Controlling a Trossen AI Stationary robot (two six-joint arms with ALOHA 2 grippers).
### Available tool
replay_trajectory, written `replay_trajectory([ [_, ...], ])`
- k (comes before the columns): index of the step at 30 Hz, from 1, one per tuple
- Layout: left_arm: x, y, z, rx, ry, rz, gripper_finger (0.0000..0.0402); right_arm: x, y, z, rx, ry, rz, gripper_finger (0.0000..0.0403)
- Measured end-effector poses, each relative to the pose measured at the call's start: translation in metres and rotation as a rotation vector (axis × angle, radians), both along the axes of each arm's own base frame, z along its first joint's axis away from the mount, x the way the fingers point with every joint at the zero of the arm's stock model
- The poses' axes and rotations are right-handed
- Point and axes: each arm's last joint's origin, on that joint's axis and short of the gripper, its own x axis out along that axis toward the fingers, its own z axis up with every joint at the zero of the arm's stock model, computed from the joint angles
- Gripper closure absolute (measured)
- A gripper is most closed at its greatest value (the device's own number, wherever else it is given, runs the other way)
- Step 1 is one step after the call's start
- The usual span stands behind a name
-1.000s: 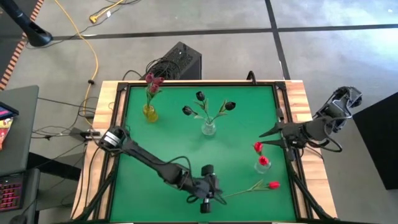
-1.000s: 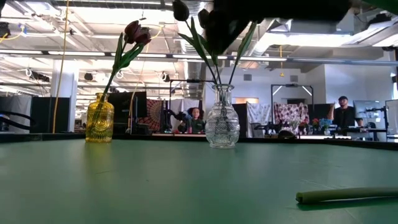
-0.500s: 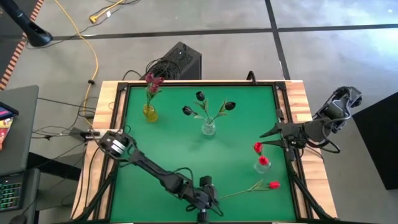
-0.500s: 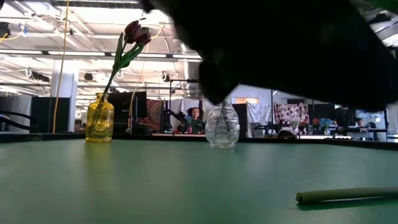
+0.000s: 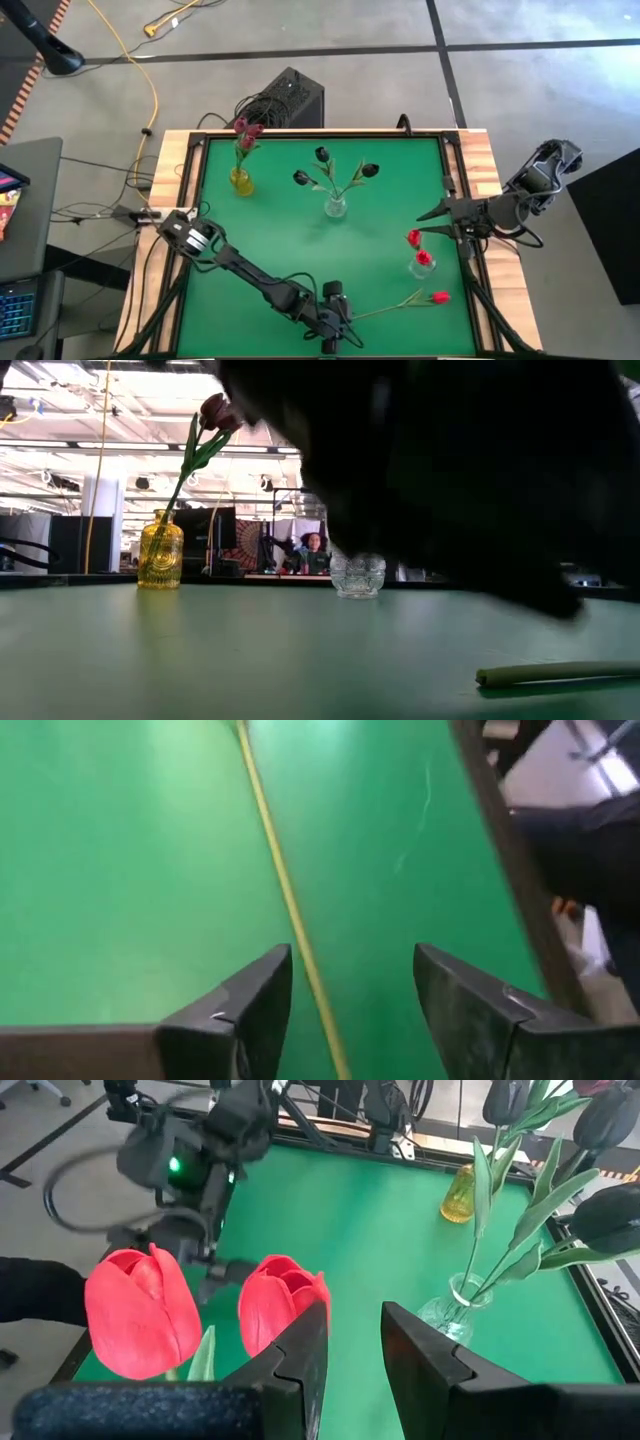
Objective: Sort flowers into vase by color
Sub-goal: Put the red flower into the red transparent vase
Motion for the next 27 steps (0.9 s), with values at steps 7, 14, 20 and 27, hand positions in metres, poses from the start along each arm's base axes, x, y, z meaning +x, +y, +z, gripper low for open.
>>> replay_trajectory([
  [7, 0.000, 0.000, -0.017, 0.021, 0.038, 0.029, 0.0207, 0.001, 0.001, 0.000, -0.003, 0.003, 0.000, 0.0281],
  [14, -0.002, 0.001, -0.020, 0.089, 0.074, -0.001, 0.0255, 0.001, 0.001, -0.001, -0.004, 0.004, 0.001, 0.0281],
  [20, -0.005, 0.003, -0.022, 0.170, 0.098, -0.016, 0.0354, 0.001, 0.001, 0.000, -0.003, 0.003, 0.001, 0.0281],
  [27, -0.005, 0.006, -0.019, 0.184, 0.094, -0.026, 0.0400, 0.001, 0.001, 0.000, 0.003, -0.003, 0.000, 0.0281],
])
